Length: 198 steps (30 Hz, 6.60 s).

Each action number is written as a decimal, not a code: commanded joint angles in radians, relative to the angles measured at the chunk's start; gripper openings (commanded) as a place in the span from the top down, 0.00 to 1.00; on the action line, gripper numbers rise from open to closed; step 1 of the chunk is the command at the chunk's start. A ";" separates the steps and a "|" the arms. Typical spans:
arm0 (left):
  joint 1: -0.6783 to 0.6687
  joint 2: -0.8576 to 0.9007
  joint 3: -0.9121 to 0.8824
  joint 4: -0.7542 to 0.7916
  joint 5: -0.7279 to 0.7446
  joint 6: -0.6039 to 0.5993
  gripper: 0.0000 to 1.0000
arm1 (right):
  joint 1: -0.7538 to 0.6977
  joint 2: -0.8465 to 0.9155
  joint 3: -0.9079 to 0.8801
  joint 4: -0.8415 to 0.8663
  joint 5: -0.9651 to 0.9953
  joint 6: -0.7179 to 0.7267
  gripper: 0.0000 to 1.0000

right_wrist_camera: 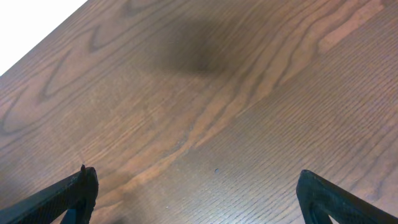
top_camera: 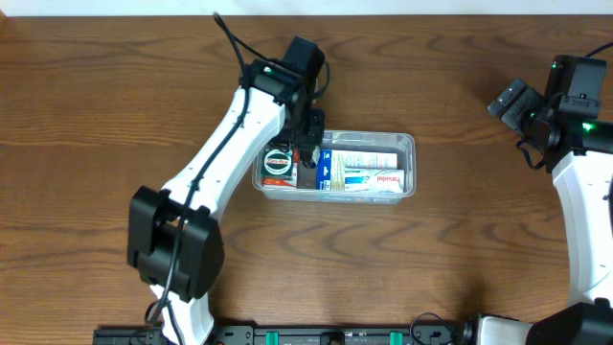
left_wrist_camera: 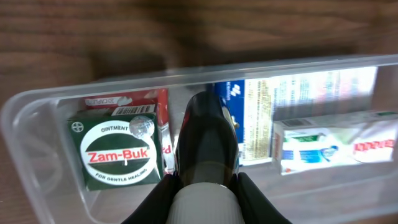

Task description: Pack container

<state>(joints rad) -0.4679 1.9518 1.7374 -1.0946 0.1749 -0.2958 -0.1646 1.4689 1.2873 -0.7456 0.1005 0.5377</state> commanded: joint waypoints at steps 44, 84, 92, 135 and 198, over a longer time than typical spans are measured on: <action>-0.047 0.009 -0.098 0.092 -0.192 -0.219 0.74 | -0.005 0.002 0.004 -0.003 0.000 0.007 0.01; -0.055 0.010 -0.043 0.092 -0.104 -0.189 0.53 | -0.005 0.002 0.004 -0.003 0.000 0.007 0.01; -0.055 -0.164 -0.043 0.089 -0.104 -0.157 0.18 | -0.005 0.002 0.004 -0.003 0.000 0.007 0.01; 0.352 -1.211 -0.473 0.120 -0.247 0.205 0.02 | -0.005 0.002 0.004 -0.003 0.000 0.007 0.01; 0.535 -1.947 -1.733 1.025 -0.134 0.197 0.02 | -0.005 0.002 0.004 -0.005 0.000 0.007 0.01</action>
<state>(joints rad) 0.0620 0.0101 0.0135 -0.0223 0.0525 -0.0937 -0.1646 1.4689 1.2873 -0.7475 0.1005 0.5377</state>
